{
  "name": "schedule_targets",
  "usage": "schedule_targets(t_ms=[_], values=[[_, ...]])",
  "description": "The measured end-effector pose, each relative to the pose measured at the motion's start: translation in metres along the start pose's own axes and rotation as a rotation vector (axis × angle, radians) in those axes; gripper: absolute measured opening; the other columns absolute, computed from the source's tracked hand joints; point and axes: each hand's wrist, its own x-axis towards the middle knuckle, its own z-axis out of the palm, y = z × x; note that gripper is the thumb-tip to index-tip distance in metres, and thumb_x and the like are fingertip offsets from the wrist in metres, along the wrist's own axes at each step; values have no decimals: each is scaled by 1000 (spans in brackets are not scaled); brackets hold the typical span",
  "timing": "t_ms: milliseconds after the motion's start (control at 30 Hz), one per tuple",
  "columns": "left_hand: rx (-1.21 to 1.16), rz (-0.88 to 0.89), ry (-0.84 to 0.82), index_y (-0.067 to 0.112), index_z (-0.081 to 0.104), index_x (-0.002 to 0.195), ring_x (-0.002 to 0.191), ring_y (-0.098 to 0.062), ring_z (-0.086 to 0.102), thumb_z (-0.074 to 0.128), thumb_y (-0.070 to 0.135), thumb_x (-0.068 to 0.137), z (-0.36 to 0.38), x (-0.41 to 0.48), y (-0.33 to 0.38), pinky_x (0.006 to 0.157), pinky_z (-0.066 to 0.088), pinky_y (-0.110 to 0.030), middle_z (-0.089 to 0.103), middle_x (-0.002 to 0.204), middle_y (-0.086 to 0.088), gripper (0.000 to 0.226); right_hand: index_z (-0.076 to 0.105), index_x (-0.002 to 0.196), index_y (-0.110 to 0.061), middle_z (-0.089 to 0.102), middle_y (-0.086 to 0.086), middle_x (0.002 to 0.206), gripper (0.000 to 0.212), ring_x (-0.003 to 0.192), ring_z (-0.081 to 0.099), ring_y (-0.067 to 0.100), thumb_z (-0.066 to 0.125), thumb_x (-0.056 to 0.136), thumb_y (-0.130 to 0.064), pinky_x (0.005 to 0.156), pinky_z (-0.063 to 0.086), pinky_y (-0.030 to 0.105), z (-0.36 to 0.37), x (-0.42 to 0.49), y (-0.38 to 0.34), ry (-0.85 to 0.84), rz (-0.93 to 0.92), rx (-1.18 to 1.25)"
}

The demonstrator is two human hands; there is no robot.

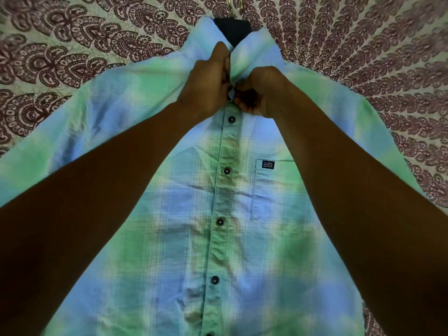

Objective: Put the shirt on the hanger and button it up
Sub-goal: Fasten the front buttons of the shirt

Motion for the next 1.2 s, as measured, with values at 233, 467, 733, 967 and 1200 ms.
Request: schedule_targets(t_ms=[233,467,733,967,1200], values=[[97,126,54,-11,45,100,68,-28,53,46,11,74,0,-2,-3,53,21,-23,55,74,-19,34,54,60,2,57,16,54,20,49,59,23,61,77,11,58,50,28,3,11,16,132,-125,175],[41,57,23,-8,43,101,75,-36,58,52,2,78,1,0,-3,56,24,-26,57,79,-21,27,52,65,-2,53,3,33,24,27,51,7,54,88,1,36,44,12,2,9,6,10,8,259],[-363,-561,-13,19,37,64,78,-33,65,79,26,63,-4,15,-11,80,54,-50,58,63,-7,43,51,59,-4,58,5,44,28,39,59,11,63,76,14,48,54,20,2,8,24,20,-210,296],[-195,-317,350,21,38,81,73,-28,61,69,13,74,18,7,-2,69,48,-40,49,58,7,32,63,107,-14,67,7,107,24,101,60,25,56,87,-26,78,41,28,11,-8,40,560,-753,-716],[112,-132,267,12,46,88,81,-33,60,65,16,78,5,19,-16,67,45,-45,66,80,-12,22,20,147,-10,14,11,157,73,144,9,33,26,92,-57,117,9,49,34,-21,149,391,-863,-1255]])
